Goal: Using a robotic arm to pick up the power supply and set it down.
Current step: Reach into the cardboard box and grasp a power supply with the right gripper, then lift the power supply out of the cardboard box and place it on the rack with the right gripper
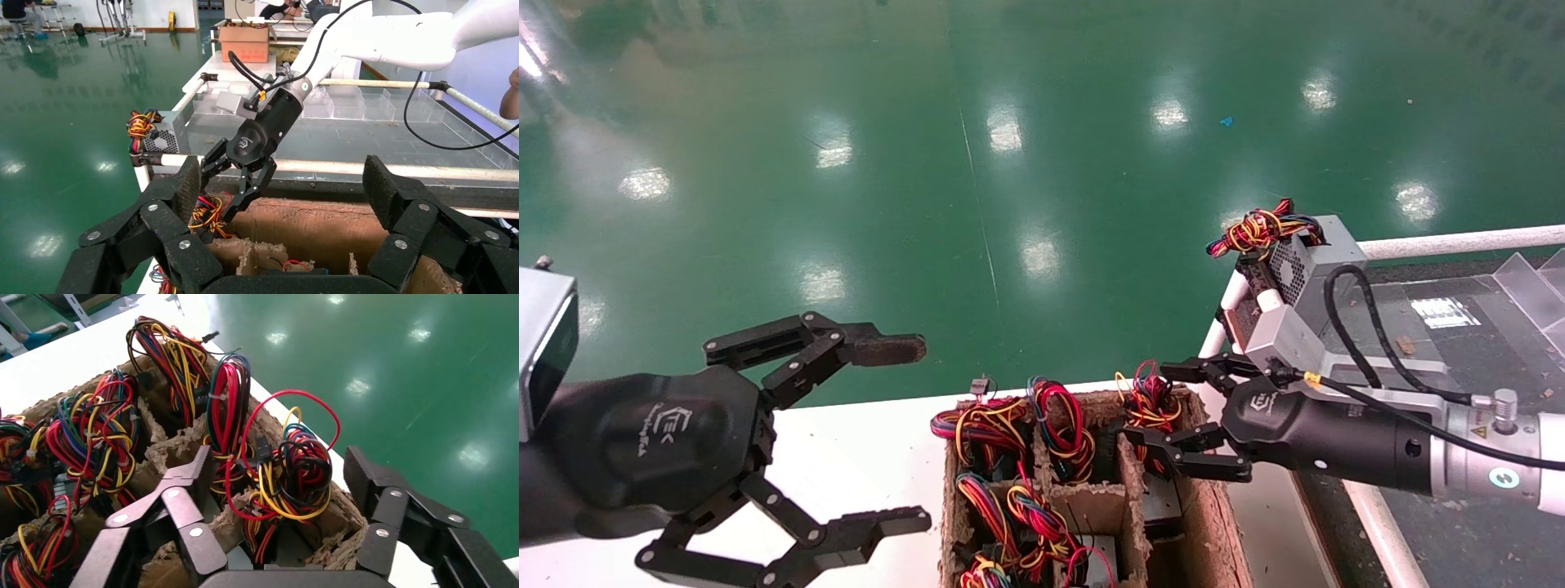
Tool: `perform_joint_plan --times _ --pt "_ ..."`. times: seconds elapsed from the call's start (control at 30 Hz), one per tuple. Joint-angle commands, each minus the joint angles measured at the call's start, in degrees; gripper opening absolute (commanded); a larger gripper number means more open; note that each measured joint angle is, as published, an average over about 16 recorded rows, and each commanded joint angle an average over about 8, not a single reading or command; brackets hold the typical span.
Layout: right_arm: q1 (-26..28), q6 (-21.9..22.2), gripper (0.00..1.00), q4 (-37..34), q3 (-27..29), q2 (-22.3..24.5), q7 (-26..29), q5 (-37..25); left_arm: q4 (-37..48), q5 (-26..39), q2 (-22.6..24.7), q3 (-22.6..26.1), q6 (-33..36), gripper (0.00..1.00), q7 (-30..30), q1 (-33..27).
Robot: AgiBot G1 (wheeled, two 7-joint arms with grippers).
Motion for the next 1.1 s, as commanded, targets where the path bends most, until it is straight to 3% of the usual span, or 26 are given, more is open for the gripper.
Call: perform_joint_plan --times 0.03,0.6,0.9,1.1 --pt "-0.1 0.0 0.00 -0.5 -0.2 -0.2 -0.3 -0.3 0.0 0.0 0.0 0.0 0.0 1.00 0.0 0.0" --pt "-1.0 0.4 0.00 -2.1 -0.1 -1.5 -3.3 -0.1 0.0 -0.1 0.0 0.1 0.0 1.00 0.0 0.0" --pt "-3.2 1.0 0.00 1.9 1.6 0.4 -3.7 2.2 0.0 -0.1 0.0 0.1 -0.1 1.00 0.1 0.0" --pt "-4.9 2.1 0.00 8.5 4.9 4.5 -3.8 5.5 0.0 -0.1 -0.1 0.1 -0.1 1.00 0.1 0.0"
